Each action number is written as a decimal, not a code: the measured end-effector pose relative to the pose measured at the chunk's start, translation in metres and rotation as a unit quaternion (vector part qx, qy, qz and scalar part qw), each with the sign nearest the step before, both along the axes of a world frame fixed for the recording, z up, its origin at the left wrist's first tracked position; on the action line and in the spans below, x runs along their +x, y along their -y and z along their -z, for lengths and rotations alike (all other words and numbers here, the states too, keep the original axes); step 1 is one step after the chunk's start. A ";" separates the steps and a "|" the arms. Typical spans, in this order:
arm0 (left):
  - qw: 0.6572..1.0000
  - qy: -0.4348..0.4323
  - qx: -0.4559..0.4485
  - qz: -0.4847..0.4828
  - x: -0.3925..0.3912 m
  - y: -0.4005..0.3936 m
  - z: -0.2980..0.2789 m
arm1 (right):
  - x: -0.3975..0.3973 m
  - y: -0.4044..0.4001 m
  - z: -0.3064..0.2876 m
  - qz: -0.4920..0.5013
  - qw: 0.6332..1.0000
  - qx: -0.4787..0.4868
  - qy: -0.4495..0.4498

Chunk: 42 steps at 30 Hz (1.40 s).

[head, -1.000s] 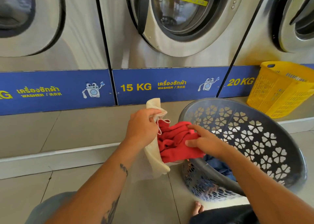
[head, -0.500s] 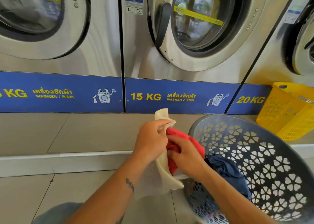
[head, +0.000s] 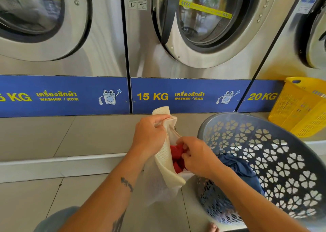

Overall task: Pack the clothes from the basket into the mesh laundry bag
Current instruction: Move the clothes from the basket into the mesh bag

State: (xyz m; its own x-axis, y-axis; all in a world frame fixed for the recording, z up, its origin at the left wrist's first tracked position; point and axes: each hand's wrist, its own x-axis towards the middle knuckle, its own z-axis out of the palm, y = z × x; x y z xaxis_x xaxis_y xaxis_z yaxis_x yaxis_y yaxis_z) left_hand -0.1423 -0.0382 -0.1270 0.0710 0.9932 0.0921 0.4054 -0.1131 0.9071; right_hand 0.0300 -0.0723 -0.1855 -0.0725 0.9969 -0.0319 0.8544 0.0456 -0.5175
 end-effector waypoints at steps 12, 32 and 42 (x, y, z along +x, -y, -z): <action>0.999 0.004 0.020 0.025 -0.009 0.008 0.005 | -0.026 -0.001 0.024 -0.016 0.985 -0.061 0.160; 0.983 -0.163 -0.075 0.049 -0.008 -0.004 0.070 | -0.007 0.033 -0.014 -0.071 0.974 -0.168 0.137; 0.971 -0.191 -0.130 0.061 -0.012 0.000 0.095 | 0.073 0.017 -0.020 0.083 0.995 -0.048 -0.014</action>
